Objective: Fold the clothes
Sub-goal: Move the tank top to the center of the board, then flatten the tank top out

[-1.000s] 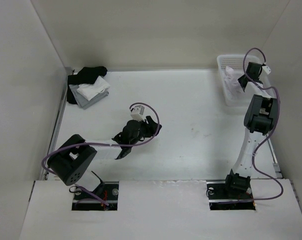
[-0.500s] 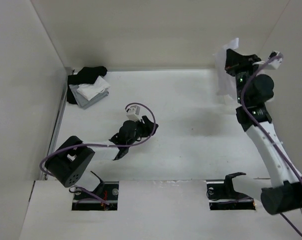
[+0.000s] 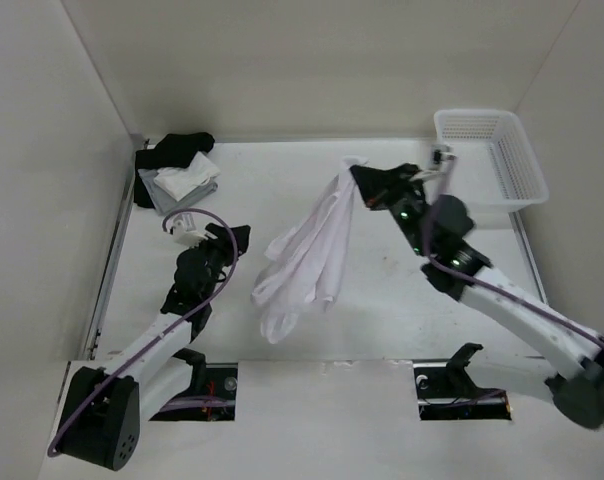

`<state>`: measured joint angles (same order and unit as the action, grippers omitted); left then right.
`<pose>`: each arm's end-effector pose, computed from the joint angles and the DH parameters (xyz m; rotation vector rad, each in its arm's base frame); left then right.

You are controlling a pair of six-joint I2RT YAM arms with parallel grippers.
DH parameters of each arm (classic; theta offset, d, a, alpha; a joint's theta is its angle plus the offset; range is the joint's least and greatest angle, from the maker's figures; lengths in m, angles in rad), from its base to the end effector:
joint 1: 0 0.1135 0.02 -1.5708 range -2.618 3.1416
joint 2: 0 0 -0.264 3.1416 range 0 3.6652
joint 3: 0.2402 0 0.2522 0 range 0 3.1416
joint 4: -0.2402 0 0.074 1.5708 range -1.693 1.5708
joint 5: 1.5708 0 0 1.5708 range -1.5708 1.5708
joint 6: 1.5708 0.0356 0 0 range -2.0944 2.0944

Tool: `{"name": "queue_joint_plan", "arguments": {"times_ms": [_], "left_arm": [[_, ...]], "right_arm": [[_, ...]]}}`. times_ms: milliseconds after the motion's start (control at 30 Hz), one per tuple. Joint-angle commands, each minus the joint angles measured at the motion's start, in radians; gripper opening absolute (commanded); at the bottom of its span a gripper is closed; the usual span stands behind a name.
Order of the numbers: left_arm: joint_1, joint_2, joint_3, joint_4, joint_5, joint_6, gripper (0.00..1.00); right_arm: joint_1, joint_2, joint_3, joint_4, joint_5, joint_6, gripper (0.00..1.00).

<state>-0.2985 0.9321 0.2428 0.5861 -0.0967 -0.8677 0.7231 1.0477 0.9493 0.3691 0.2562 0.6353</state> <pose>0.1909 -0.0551 0.2047 -0.5599 1.6441 -0.7915 0.1876 0.1535 0.4068 0.1701 1.3655 0.9850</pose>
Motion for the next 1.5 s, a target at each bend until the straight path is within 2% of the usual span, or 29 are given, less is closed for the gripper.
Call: {"name": "queue_joint_plan", "arguments": {"times_ms": [0, 33, 100, 133, 200, 300, 333, 367, 400, 433, 467, 533, 567, 767, 833, 933, 1067, 1133, 1200, 1267, 1367, 1467], "left_arm": [[0.060, -0.070, -0.046, -0.121, 0.003, -0.019, 0.48], [0.068, -0.072, -0.051, -0.137, 0.005, -0.019, 0.48], [0.074, -0.072, -0.054, -0.172, 0.011, -0.010, 0.48], [0.072, -0.072, -0.057, -0.189, 0.009, -0.005, 0.48], [0.063, -0.073, -0.060, -0.215, 0.005, 0.007, 0.48], [0.040, -0.073, -0.057, -0.262, 0.008, 0.027, 0.45], [-0.001, -0.072, -0.045, -0.313, 0.018, 0.048, 0.36], [-0.023, -0.073, -0.037, -0.336, 0.022, 0.056, 0.33], [-0.059, -0.076, -0.024, -0.366, 0.025, 0.068, 0.29], [-0.105, -0.079, -0.008, -0.399, 0.022, 0.081, 0.25], [-0.169, -0.081, 0.016, -0.437, 0.014, 0.100, 0.23], [-0.254, -0.078, 0.045, -0.472, 0.005, 0.137, 0.23], [-0.324, -0.059, 0.071, -0.497, -0.015, 0.160, 0.25], [-0.486, 0.092, 0.148, -0.503, -0.069, 0.211, 0.40], [-0.523, 0.140, 0.167, -0.483, -0.095, 0.220, 0.44], [-0.555, 0.214, 0.199, -0.471, -0.127, 0.243, 0.44], [-0.567, 0.278, 0.217, -0.456, -0.162, 0.249, 0.38], [-0.567, 0.292, 0.223, -0.453, -0.167, 0.249, 0.31], [-0.563, 0.289, 0.225, -0.453, -0.172, 0.249, 0.19], [-0.543, 0.261, 0.214, -0.453, -0.181, 0.233, 0.12], [-0.500, 0.196, 0.199, -0.453, -0.175, 0.202, 0.09], [-0.428, 0.122, 0.173, -0.453, -0.135, 0.190, 0.09]], "right_arm": [[-0.115, 0.341, -0.067, 0.115, -0.095, 0.095, 0.12], [-0.174, 0.476, -0.013, 0.132, -0.142, 0.081, 0.15], [-0.222, 0.588, 0.060, 0.119, -0.182, 0.072, 0.22], [-0.251, 0.653, 0.119, 0.078, -0.213, 0.075, 0.31], [-0.261, 0.660, 0.146, 0.022, -0.224, 0.075, 0.40], [-0.213, 0.580, 0.065, 0.033, -0.196, 0.032, 0.49], [-0.158, 0.521, -0.020, 0.018, -0.198, 0.023, 0.41], [-0.134, 0.496, -0.059, 0.008, -0.201, 0.027, 0.36], [-0.091, 0.451, -0.129, -0.016, -0.204, 0.038, 0.22], [-0.058, 0.425, -0.173, -0.033, -0.198, 0.052, 0.15], [-0.011, 0.393, -0.229, -0.053, -0.195, 0.076, 0.09], [0.081, 0.342, -0.326, -0.067, -0.187, 0.119, 0.06], [0.153, 0.304, -0.390, -0.076, -0.149, 0.157, 0.07], [0.315, 0.184, -0.523, -0.131, 0.000, 0.280, 0.11], [0.330, 0.176, -0.543, -0.131, 0.002, 0.305, 0.12], [0.388, 0.213, -0.528, -0.098, -0.032, 0.311, 0.19], [0.466, 0.329, -0.471, -0.059, -0.032, 0.303, 0.35], [0.495, 0.392, -0.437, -0.033, -0.031, 0.311, 0.41], [0.519, 0.452, -0.413, 0.008, -0.026, 0.313, 0.46], [0.522, 0.500, -0.391, 0.036, -0.021, 0.319, 0.49], [0.526, 0.558, -0.357, 0.056, -0.005, 0.343, 0.52], [0.528, 0.607, -0.317, 0.047, 0.020, 0.353, 0.51]]}}
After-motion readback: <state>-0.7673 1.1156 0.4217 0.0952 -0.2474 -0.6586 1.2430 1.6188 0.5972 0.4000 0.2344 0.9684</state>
